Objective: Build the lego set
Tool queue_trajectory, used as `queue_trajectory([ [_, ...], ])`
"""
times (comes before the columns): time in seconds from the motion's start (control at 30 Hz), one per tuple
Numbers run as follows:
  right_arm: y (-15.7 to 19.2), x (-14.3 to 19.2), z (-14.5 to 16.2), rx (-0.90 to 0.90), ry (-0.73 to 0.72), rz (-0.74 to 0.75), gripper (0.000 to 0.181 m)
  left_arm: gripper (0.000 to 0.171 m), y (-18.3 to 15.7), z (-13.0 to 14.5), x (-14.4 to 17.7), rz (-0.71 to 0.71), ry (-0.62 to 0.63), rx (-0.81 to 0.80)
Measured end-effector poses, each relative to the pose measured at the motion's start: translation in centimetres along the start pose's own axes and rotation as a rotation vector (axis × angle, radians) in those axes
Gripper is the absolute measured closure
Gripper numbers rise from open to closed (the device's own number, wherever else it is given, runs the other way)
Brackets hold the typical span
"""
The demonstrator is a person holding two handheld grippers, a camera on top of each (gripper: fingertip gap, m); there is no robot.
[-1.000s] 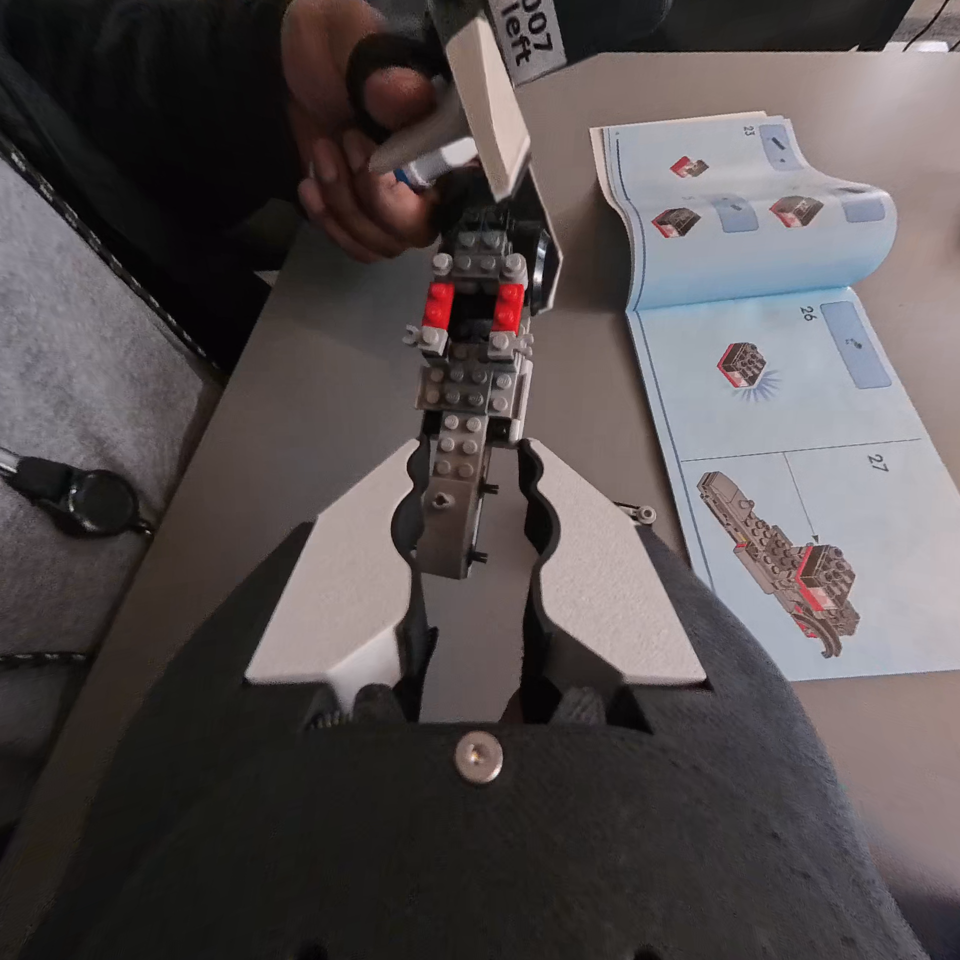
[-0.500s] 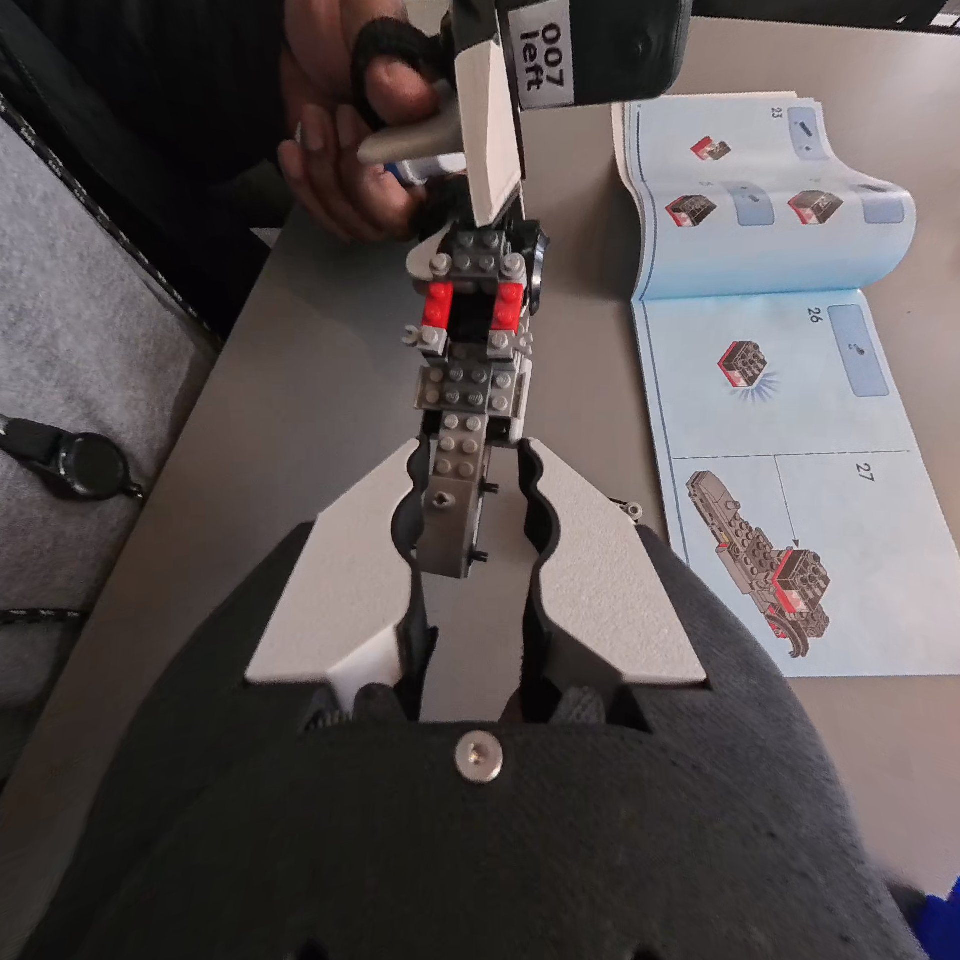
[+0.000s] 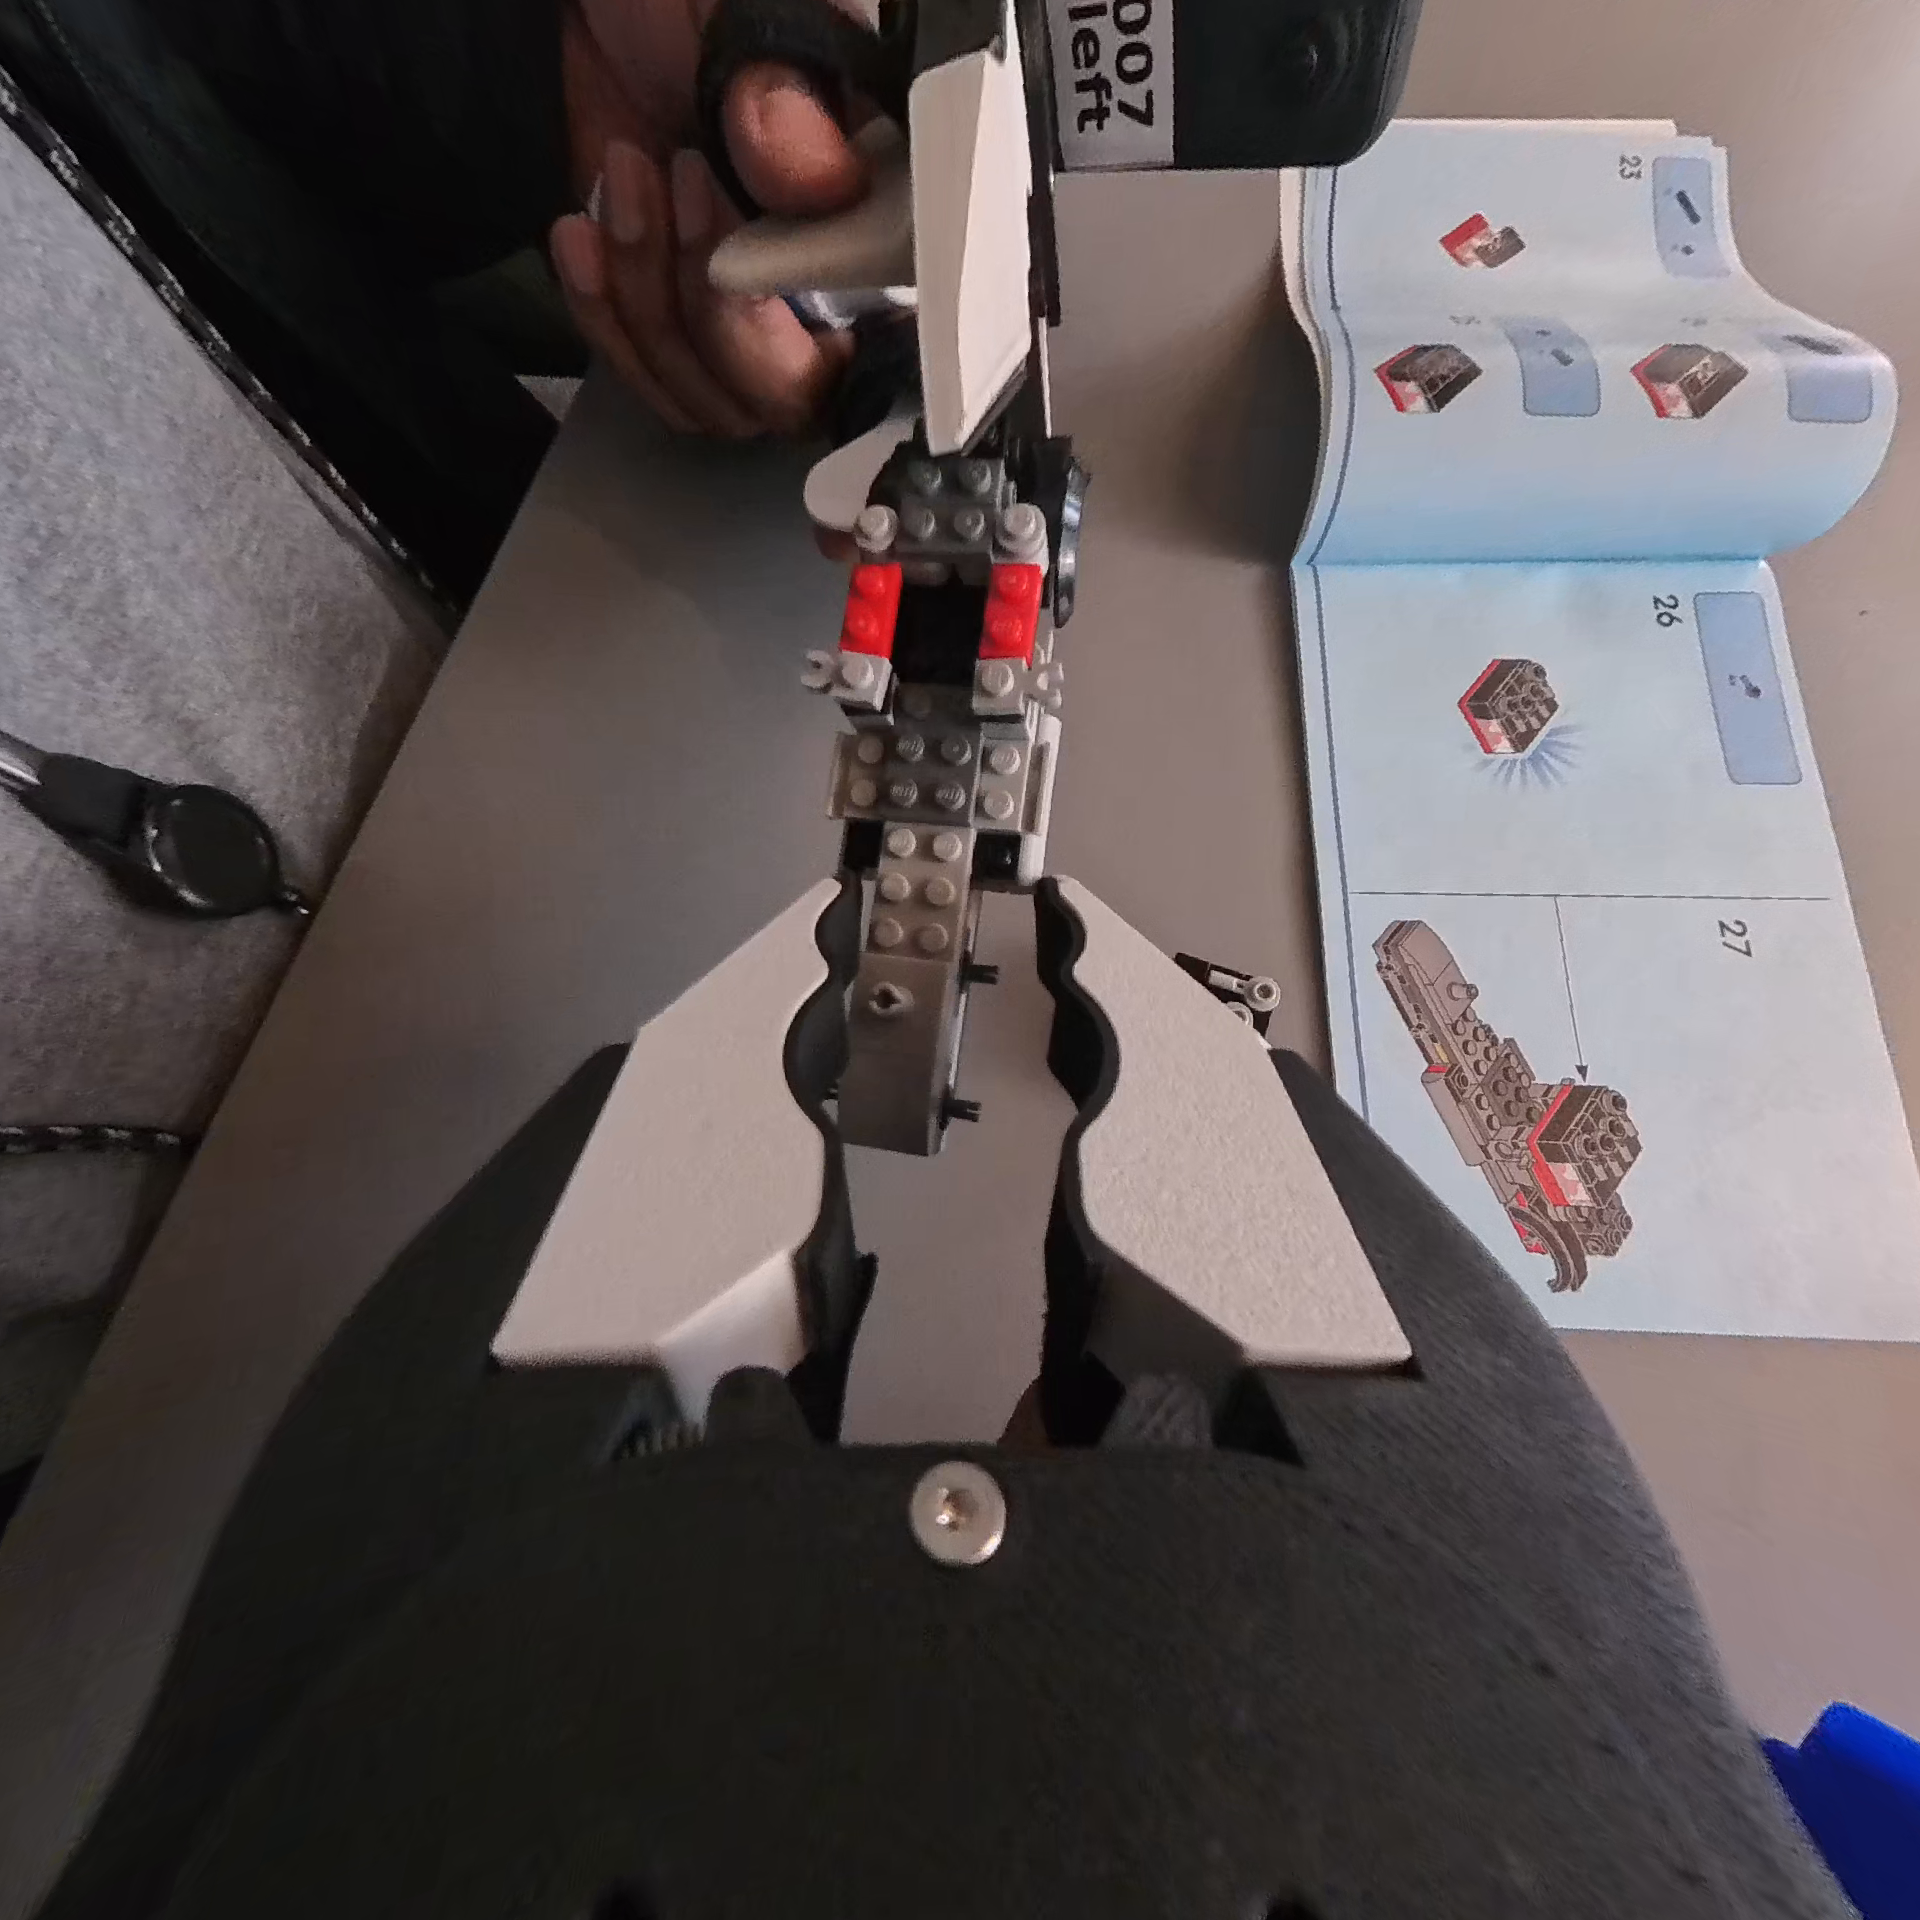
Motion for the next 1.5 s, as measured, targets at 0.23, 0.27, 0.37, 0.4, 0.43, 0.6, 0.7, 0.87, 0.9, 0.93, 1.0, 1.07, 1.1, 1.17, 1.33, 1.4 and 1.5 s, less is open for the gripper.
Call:
queue_trajectory([
  [0.23,-0.03,-0.09,-0.07,0.021,0.030,-0.017,0.146,0.132,0.23,0.25,-0.20,-0.009,0.003,0.012],
  [0.27,-0.05,-0.12,-0.11,0.023,0.033,-0.019,0.146,0.132,0.26,0.27,-0.24,-0.009,0.004,0.013],
  [0.37,-0.23,-0.10,-0.20,0.020,0.028,-0.016,0.146,0.132,0.19,0.10,-0.13,-0.003,-0.009,0.013],
  [0.4,-0.27,-0.09,-0.23,0.019,0.024,-0.018,0.146,0.132,0.15,0.09,-0.11,-0.002,-0.009,0.012],
  [0.43,-0.31,-0.08,-0.24,0.019,0.022,-0.017,0.146,0.132,0.13,0.08,-0.08,-0.002,-0.011,0.009],
  [0.6,-0.82,0.01,-0.30,-0.002,0.003,0.012,0.147,0.133,0.22,-0.33,0.24,0.025,-0.062,0.051],
  [0.7,-0.90,0.05,-0.19,-0.007,-0.007,0.018,0.155,0.132,0.29,-0.42,0.31,0.050,-0.083,0.078],
  [0.87,-0.83,0.15,-0.19,-0.002,-0.029,0.026,0.155,0.132,0.16,-0.31,0.31,0.063,-0.077,0.076],
  [0.9,-0.84,0.17,-0.19,0.000,-0.030,0.028,0.155,0.132,0.15,-0.31,0.30,0.063,-0.076,0.076],
  [0.93,-0.85,0.18,-0.20,0.004,-0.028,0.031,0.155,0.132,0.15,-0.32,0.28,0.062,-0.076,0.075],
  [1.0,-0.84,0.19,-0.20,0.010,-0.025,0.037,0.155,0.132,0.13,-0.35,0.28,0.060,-0.076,0.071],
  [1.07,-0.83,0.23,-0.22,0.011,-0.025,0.040,0.155,0.132,0.10,-0.35,0.27,0.060,-0.076,0.069],
  [1.1,-0.84,0.25,-0.22,0.012,-0.026,0.040,0.155,0.132,0.09,-0.34,0.25,0.059,-0.075,0.067],
  [1.17,-0.82,0.31,-0.23,0.015,-0.025,0.042,0.155,0.132,0.06,-0.33,0.23,0.056,-0.073,0.062],
  [1.33,-0.82,0.36,-0.20,0.015,-0.023,0.042,0.155,0.132,-0.06,-0.33,0.26,0.051,-0.071,0.055],
  [1.4,-0.81,0.37,-0.21,0.015,-0.024,0.042,0.155,0.133,-0.07,-0.30,0.27,0.049,-0.072,0.054],
  [1.5,-0.80,0.37,-0.27,0.016,-0.027,0.044,0.155,0.133,-0.08,-0.22,0.31,0.048,-0.077,0.048],
])
Point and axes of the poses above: each gripper's, where its closed fingertips meet, x back along the fingers, z out of its underside, y = z × x across the jaws, the point moved 6 cm from there along x, back along the fingers, and after that the axes turned 9 degrees about x, right-handed, at the moved point
